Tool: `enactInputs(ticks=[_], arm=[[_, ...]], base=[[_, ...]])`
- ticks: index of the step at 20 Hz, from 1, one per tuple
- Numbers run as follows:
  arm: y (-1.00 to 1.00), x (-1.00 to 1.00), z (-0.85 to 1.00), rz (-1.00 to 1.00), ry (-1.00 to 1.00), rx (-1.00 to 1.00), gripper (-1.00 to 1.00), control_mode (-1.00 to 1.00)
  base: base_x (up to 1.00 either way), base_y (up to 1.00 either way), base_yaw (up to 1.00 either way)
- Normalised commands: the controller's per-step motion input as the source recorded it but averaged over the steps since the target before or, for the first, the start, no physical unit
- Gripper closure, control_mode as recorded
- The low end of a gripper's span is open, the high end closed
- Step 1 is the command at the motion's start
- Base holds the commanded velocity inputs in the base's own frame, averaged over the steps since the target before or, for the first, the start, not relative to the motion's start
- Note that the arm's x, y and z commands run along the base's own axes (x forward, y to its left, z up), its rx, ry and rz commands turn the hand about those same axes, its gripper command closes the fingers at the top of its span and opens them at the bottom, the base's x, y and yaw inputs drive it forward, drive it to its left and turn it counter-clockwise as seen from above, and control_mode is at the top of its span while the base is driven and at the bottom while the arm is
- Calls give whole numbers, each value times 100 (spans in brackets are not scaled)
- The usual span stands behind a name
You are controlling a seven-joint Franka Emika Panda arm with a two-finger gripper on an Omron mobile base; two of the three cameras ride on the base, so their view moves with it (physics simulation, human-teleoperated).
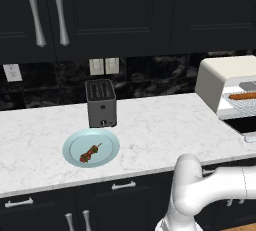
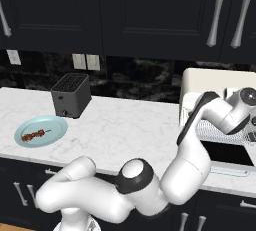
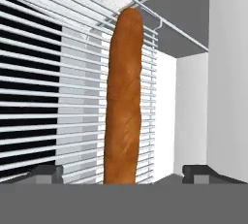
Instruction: Pick up the kebab skewer and baguette bread, and place them inside the toaster oven. Close the toaster oven door and start by setting the timer.
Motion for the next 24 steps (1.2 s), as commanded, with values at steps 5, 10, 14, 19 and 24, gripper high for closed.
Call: enactInputs(ticks=[5,10,14,19,24], arm=[[71,-100,1,-26,8,-1,-100,-100],[93,-91,0,-28,9,2,-100,-100],[100,-58,0,-28,9,5,-100,-100],[100,-32,-1,-31,5,6,-100,-100],[90,11,0,-27,0,12,-100,-100]], base=[[0,0,0],[0,0,0],[0,0,0],[0,0,0],[0,0,0]])
